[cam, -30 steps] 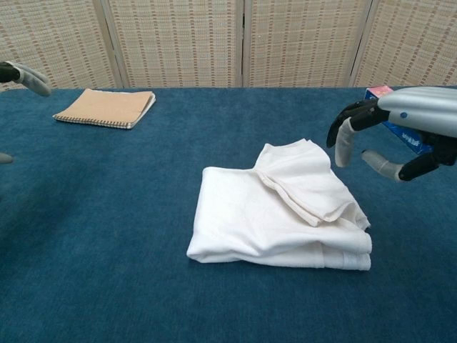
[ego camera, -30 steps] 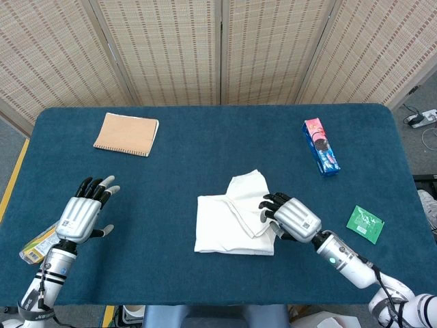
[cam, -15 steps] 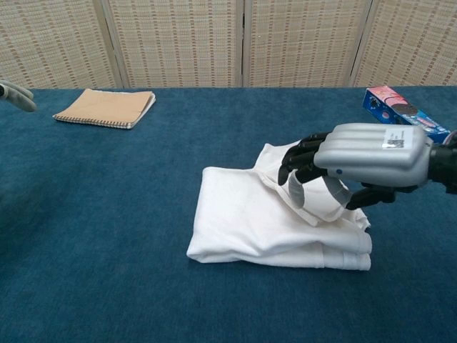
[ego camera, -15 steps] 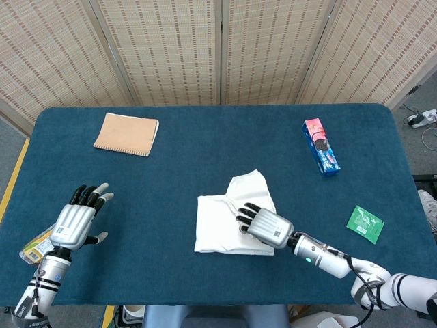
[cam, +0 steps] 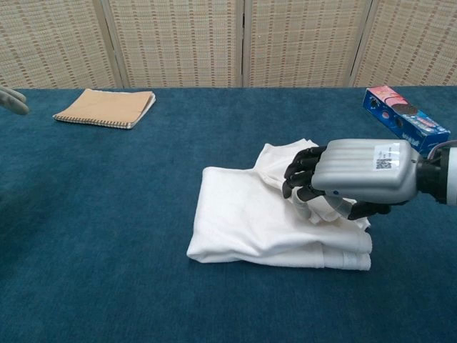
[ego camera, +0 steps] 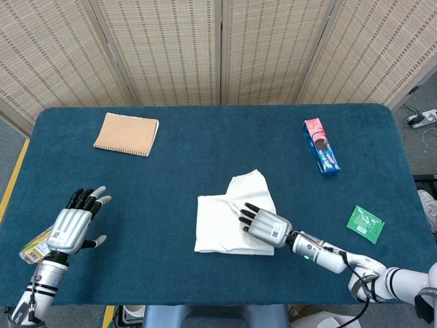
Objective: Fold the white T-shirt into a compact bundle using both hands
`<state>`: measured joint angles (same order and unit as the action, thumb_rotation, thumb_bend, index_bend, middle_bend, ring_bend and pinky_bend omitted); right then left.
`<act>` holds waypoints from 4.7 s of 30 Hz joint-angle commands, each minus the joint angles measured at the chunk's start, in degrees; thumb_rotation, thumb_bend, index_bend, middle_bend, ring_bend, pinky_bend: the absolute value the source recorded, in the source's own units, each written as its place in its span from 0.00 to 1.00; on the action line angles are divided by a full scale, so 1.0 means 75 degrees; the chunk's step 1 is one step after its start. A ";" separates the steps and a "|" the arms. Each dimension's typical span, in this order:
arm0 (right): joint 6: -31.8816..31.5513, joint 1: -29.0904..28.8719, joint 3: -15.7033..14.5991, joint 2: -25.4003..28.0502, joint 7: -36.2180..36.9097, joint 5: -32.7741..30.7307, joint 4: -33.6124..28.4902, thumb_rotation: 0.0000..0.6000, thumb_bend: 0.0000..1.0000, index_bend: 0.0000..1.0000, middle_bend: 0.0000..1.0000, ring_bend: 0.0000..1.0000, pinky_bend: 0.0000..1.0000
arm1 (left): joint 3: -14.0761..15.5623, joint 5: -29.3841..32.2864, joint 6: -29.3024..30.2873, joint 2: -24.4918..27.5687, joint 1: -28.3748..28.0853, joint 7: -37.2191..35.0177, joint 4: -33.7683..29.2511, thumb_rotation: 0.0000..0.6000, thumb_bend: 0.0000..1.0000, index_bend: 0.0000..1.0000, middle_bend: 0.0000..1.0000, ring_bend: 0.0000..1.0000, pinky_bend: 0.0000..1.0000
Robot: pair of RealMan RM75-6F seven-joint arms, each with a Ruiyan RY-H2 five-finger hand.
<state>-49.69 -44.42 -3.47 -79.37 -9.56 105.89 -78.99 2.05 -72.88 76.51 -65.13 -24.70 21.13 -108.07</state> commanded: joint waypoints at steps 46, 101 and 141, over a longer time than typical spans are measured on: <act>-0.1351 0.0704 -0.0643 0.0074 0.1202 -0.0164 -0.0296 1.00 0.99 0.40 0.24 0.10 0.08 | -0.0481 -0.0295 -0.0301 0.0166 0.0598 -0.0316 0.0090 1.00 0.13 0.22 0.10 0.06 0.00; -0.0491 -0.0375 0.0037 -0.1754 0.1037 -0.0297 0.0570 1.00 0.96 0.40 0.26 0.11 0.08 | -0.0594 -0.0473 -0.0351 0.0243 0.0936 -0.0540 0.0194 1.00 0.13 0.21 0.10 0.06 0.00; -0.1483 0.0376 -0.0901 -0.1048 0.1022 -0.0310 0.0327 1.00 0.93 0.40 0.26 0.11 0.08 | -0.0624 -0.0719 -0.0406 0.0175 0.1004 -0.0709 0.0336 1.00 0.13 0.21 0.10 0.06 0.00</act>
<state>-59.39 -42.06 -10.39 -87.55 -2.77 103.23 -76.67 -2.61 -78.30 73.49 -63.80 -17.15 15.79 -105.57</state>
